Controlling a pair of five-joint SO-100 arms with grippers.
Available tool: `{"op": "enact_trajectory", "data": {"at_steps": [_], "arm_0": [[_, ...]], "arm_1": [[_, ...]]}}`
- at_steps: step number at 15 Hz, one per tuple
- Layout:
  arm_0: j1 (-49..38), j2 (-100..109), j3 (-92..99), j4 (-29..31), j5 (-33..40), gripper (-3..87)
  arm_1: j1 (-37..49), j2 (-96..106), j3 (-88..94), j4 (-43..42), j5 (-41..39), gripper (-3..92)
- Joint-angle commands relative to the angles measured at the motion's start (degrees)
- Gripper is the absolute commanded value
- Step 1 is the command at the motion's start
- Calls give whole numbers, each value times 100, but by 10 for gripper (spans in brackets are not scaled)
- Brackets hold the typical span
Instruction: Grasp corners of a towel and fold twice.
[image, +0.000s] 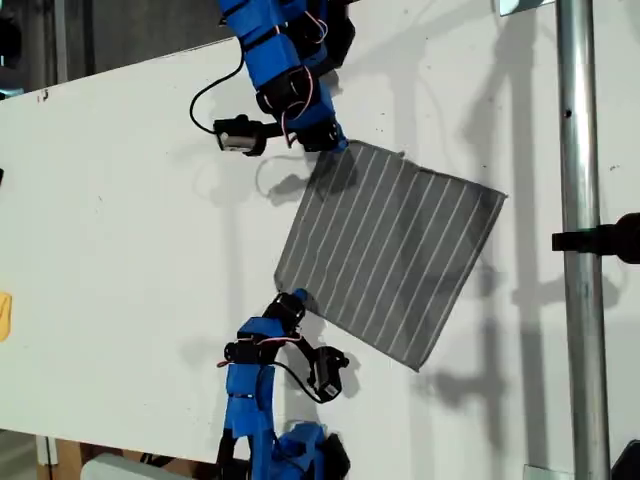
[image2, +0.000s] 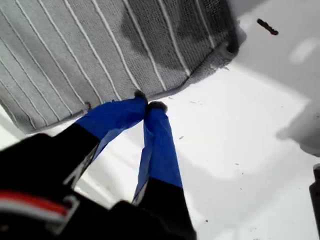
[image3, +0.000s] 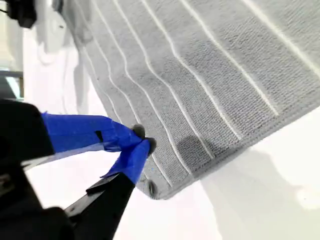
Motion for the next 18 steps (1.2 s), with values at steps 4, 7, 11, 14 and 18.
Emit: {"op": "enact_trajectory", "data": {"at_steps": [4,7,11,14,18], "arm_0": [[-457,-1723,-1916,563,97,-30],[-457,-2760,-3305,1600,-88,-29],[-483,-3366,-4192,2391,-255,-29],[-563,-3393,-4219,2443,-316,-29],[-791,-3419,-4245,2549,-264,-29]], "arm_1": [[167,26,404,-554,35,-3],[229,-176,791,-1134,97,-3],[229,-932,1195,-2443,185,-3],[404,-967,1327,-2584,141,-3],[1195,-870,1354,-2382,-589,-3]]}}
